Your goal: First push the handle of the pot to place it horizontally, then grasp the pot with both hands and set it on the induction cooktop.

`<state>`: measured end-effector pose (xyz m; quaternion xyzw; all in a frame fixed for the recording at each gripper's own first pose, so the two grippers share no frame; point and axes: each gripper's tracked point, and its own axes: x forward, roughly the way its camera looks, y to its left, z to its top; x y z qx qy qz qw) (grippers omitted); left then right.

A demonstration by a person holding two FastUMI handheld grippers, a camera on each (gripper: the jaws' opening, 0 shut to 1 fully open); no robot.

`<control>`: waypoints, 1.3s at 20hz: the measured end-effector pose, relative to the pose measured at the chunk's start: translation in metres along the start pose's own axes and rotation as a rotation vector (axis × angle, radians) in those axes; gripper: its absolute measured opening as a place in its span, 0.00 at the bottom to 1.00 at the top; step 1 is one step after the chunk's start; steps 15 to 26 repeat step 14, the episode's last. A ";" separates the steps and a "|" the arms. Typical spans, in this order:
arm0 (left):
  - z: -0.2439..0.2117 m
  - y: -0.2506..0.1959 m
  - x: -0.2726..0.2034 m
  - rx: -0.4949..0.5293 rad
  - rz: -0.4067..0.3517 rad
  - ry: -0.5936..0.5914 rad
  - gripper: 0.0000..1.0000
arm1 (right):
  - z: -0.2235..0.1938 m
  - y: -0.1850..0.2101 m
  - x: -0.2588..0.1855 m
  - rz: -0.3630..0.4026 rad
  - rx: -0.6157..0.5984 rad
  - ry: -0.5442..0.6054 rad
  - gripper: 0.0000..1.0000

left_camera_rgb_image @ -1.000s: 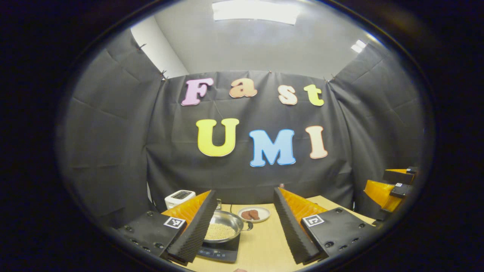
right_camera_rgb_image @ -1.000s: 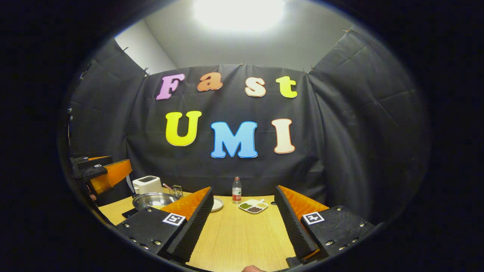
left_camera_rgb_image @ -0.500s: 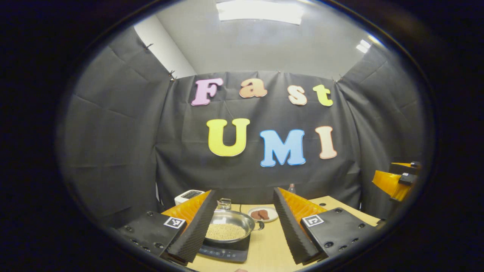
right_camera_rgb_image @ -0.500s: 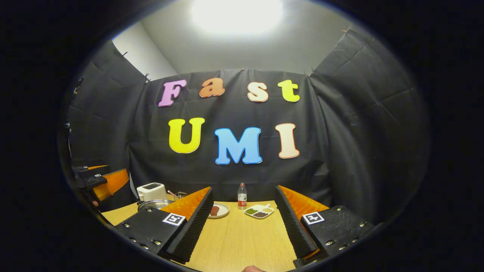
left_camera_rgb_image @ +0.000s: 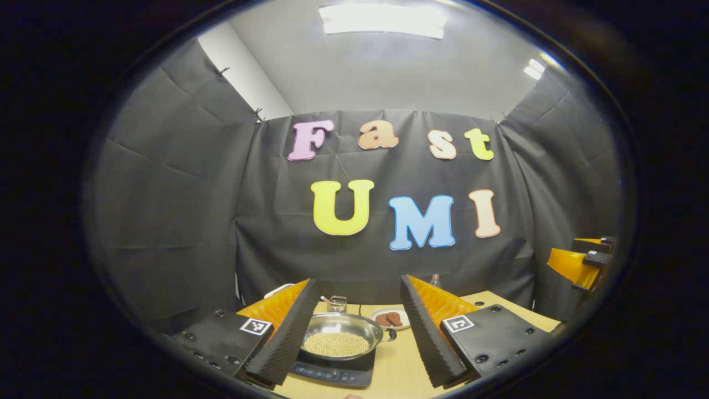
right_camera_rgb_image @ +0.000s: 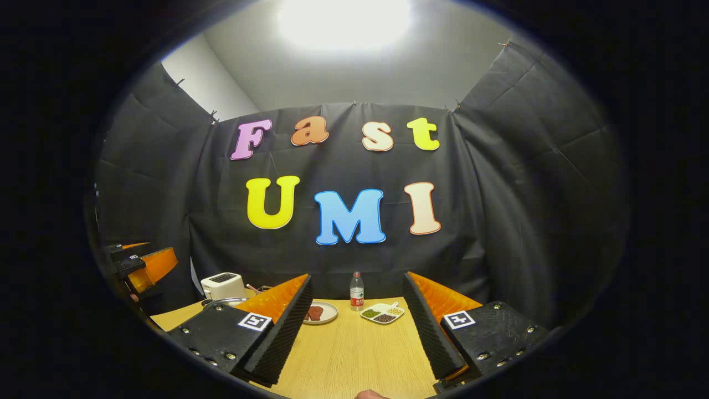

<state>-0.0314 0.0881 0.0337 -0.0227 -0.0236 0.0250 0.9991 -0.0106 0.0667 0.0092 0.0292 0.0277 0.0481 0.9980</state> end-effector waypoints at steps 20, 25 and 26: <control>0.008 0.008 0.012 0.008 -0.018 -0.031 0.96 | 0.016 0.015 0.001 -0.018 -0.001 -0.053 0.97; 0.008 0.008 0.012 0.008 -0.018 -0.031 0.96 | 0.016 0.015 0.001 -0.018 -0.001 -0.053 0.97; 0.008 0.008 0.012 0.008 -0.018 -0.031 0.96 | 0.016 0.015 0.001 -0.018 -0.001 -0.053 0.97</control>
